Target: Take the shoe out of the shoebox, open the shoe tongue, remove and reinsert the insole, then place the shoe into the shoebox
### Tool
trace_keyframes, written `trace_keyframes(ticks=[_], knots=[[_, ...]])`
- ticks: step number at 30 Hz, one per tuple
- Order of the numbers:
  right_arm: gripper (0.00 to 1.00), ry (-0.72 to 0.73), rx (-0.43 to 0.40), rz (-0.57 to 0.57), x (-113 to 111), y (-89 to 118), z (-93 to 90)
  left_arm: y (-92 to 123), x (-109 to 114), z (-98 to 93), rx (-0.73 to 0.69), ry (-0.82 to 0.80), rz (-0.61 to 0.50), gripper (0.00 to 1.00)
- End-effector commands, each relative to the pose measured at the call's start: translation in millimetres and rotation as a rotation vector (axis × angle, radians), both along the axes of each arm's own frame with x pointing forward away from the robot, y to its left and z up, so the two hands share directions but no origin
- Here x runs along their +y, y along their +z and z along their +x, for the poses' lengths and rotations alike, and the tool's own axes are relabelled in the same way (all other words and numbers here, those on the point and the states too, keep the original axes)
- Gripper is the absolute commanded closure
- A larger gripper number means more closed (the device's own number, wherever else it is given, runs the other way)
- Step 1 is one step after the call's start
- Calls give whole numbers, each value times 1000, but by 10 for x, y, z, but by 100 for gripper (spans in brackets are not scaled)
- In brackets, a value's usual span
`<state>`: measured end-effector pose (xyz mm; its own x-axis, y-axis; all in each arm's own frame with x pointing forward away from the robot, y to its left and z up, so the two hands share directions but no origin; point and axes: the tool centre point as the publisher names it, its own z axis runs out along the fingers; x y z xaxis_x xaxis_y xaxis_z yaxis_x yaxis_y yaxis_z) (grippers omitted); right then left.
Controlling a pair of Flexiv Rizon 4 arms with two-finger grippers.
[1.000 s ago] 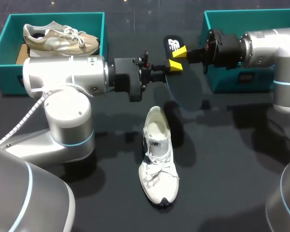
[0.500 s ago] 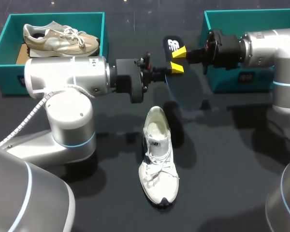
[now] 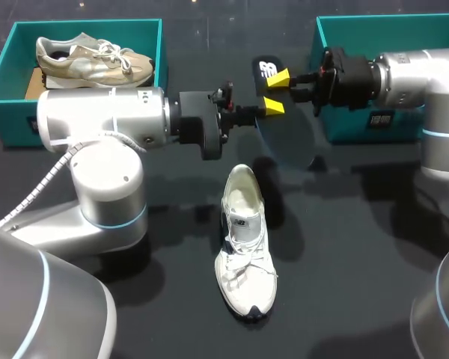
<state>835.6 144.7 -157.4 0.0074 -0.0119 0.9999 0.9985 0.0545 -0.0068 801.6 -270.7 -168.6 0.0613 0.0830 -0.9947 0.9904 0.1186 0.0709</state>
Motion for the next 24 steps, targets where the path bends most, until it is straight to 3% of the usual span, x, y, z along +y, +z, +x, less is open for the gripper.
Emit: trace_keyframes(ticks=[1,16,24], knots=[[0,5,-5,-1,-87,23,-81,28,245,-79,-2,4,18,100],[0,23,-24,-4,-349,4,-382,95,758,-332,76,38,61,100],[0,19,-29,-14,-401,1,-463,149,967,-476,281,56,89,100]])
